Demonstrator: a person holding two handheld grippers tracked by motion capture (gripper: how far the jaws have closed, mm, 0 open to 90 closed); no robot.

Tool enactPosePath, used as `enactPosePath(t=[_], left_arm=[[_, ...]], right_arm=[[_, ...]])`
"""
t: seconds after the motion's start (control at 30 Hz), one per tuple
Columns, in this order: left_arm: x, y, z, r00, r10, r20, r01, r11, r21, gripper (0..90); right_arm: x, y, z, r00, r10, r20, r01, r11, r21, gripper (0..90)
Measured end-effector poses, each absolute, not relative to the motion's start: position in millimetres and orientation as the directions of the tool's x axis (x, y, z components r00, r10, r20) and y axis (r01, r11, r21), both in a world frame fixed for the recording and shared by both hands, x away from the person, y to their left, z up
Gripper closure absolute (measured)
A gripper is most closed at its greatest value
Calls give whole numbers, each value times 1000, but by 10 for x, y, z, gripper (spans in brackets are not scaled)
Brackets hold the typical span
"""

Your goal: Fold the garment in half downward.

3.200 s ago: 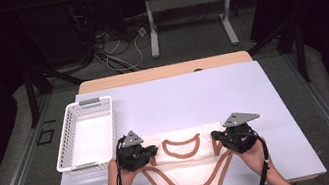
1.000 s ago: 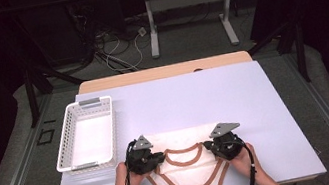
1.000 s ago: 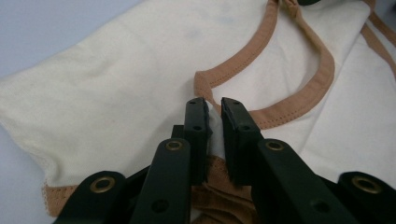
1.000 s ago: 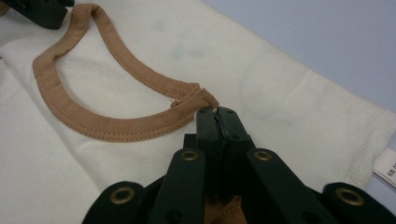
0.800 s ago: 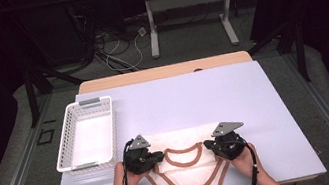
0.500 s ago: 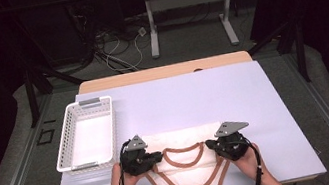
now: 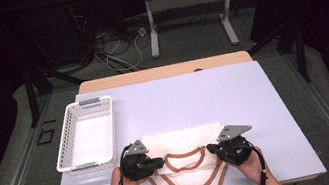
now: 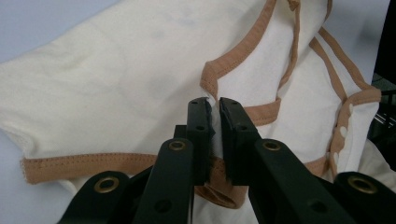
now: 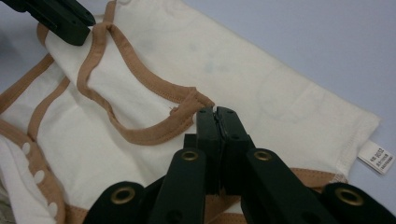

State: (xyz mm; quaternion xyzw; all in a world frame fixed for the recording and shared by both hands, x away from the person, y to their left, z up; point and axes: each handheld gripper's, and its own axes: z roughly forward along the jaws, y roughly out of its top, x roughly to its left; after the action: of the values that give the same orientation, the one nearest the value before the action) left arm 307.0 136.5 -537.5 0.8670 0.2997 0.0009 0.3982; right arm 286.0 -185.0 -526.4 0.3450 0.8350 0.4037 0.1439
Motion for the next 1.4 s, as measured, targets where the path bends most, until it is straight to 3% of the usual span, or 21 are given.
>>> enactPosePath(t=[0.93,1.1,1.2,1.27,1.3,1.4], left_arm=[[2873,1409,-5528,822,493,-287,551,-555,623,817],[2860,1395,-5530,831,492,-258,532,-571,626,797],[2871,1402,-5516,828,496,-261,535,-562,630,736],[2888,1419,-5488,821,514,-248,538,-551,638,642],[2899,1430,-5469,812,526,-252,548,-540,638,570],[2926,1479,-5408,798,543,-262,561,-508,654,470]], right_arm=[[2676,-1764,-5422,-765,643,43,495,543,678,883],[2676,-1768,-5440,-761,647,53,508,542,670,868],[2699,-1776,-5449,-756,652,58,517,539,665,798],[2701,-1782,-5436,-749,659,69,523,524,672,723],[2703,-1794,-5421,-746,663,60,519,524,675,710],[2711,-1826,-5360,-740,670,61,509,498,702,674]])
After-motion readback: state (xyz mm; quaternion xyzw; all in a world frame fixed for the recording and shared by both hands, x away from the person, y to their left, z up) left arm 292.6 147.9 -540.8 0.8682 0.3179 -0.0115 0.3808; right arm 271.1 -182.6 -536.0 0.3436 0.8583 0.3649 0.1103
